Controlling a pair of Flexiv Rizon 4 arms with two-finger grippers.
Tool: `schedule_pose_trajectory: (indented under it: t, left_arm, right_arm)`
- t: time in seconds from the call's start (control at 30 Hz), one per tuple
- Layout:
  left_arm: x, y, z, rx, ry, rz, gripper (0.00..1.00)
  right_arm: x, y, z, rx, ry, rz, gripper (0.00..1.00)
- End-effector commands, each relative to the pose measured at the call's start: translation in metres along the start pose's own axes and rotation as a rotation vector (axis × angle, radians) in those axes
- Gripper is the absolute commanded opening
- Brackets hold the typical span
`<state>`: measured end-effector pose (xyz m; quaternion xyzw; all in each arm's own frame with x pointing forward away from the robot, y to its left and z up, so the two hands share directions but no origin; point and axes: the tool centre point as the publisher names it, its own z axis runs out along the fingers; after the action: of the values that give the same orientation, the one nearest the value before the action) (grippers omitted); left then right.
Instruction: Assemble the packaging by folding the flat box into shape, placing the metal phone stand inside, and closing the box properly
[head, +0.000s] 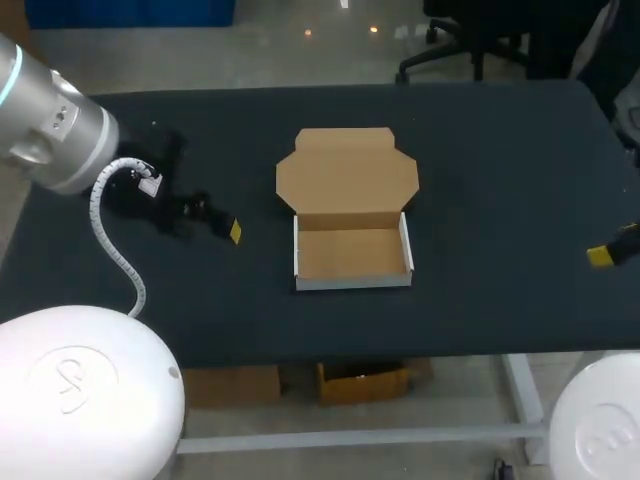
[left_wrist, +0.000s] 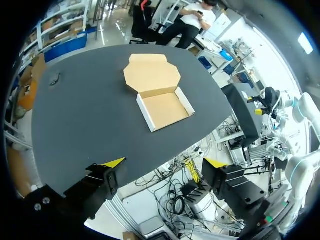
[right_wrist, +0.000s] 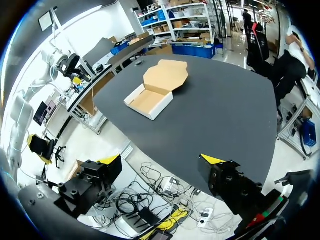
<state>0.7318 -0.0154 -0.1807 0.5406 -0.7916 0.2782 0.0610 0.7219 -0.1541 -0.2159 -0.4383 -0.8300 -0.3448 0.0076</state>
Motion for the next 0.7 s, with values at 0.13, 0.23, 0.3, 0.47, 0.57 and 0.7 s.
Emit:
schedule_pose_trajectory:
  t: [0.13,0.23,0.3,0.47,0.57,0.7]
  left_arm:
    - [0.004,0.005,-0.015,0.001,0.014,-0.045,1.00]
    - [0.005,0.005,-0.018,0.002,0.017,-0.064,1.00]
    - [0.006,0.006,-0.020,0.003,0.019,-0.071,1.00]
    - [0.008,0.007,-0.023,0.003,0.017,-0.083,1.00]
    - [0.010,0.008,-0.026,0.005,0.012,-0.088,1.00]
    - [0.012,0.009,-0.029,0.008,0.009,-0.091,1.00]
  right_arm:
    - [-0.006,0.005,-0.014,0.037,0.046,0.108,1.00]
    - [-0.007,0.005,-0.015,0.041,0.054,0.143,1.00]
    - [-0.007,0.004,-0.016,0.047,0.047,0.155,1.00]
    - [-0.003,0.004,-0.017,0.055,0.043,0.175,1.00]
    - [0.001,0.005,-0.021,0.060,0.032,0.186,1.00]
    - [0.005,0.006,-0.025,0.062,0.022,0.193,1.00]
